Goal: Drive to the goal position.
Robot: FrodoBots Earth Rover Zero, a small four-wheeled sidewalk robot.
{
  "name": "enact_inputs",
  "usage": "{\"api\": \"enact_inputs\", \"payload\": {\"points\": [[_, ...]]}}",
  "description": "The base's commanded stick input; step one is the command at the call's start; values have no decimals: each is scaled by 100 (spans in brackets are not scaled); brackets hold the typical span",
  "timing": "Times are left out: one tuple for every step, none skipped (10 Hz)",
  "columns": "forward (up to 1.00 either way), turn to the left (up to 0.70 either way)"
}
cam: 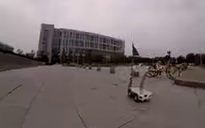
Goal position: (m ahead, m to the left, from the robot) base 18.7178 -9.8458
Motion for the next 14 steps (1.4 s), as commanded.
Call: {"api": "enact_inputs", "payload": {"points": [[100, -27], [100, 0], [100, 0], [100, 0], [100, -5], [100, -27], [100, -27], [100, -27], [100, -27], [100, -27], [100, -27], [100, -12], [100, 0], [100, 0]]}}
